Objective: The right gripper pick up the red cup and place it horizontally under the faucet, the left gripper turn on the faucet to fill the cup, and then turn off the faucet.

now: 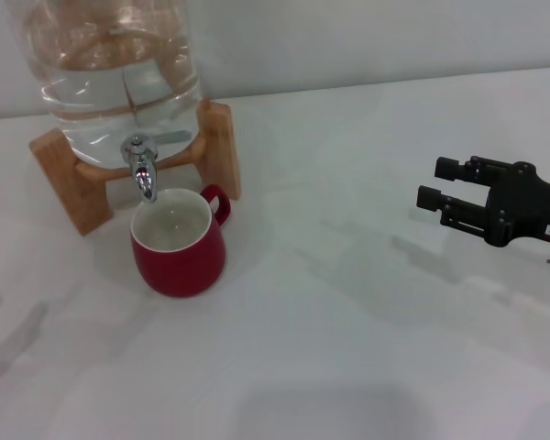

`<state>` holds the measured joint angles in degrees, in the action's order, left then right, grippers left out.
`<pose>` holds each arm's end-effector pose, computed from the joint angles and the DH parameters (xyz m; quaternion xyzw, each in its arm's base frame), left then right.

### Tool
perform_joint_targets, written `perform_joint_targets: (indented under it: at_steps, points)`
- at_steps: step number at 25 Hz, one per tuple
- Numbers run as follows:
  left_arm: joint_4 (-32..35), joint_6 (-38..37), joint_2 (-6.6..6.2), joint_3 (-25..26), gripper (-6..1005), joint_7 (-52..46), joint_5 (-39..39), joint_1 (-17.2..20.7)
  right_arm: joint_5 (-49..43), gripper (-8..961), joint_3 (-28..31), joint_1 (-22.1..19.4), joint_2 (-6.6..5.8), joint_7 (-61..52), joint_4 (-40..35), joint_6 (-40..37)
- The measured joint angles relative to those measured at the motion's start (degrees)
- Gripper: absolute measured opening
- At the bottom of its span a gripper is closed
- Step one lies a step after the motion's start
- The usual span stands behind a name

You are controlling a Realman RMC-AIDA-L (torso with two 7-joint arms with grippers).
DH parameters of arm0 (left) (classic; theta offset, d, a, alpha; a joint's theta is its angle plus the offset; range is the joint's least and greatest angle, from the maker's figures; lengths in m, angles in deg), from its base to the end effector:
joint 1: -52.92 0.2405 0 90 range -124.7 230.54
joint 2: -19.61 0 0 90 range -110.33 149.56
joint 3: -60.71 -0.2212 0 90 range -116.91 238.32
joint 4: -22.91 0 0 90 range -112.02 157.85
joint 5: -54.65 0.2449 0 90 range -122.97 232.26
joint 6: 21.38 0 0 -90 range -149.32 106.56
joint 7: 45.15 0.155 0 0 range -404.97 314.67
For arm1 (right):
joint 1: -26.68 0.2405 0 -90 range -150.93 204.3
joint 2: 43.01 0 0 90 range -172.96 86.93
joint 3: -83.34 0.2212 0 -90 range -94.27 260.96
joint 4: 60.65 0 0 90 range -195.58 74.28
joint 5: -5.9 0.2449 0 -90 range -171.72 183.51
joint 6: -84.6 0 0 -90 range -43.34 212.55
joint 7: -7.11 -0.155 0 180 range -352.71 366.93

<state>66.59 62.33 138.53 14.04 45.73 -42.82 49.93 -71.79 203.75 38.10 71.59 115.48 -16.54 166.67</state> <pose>-0.3450 0.2653 0.0687 -0.7652 -0.4183 -0.3866 0.3001 0.2869 0.3192 0.0568 -0.8774 0.2065 0.3336 0.2762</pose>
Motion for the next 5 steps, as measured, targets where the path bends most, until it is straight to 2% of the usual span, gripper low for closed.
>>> perform_joint_targets:
  at_steps: [5]
  points:
    - [0.16, -0.05, 0.0, 0.0, 875, 0.0, 0.0, 0.0, 0.0, 546, 0.0, 0.0, 0.0, 0.0, 0.01, 0.24]
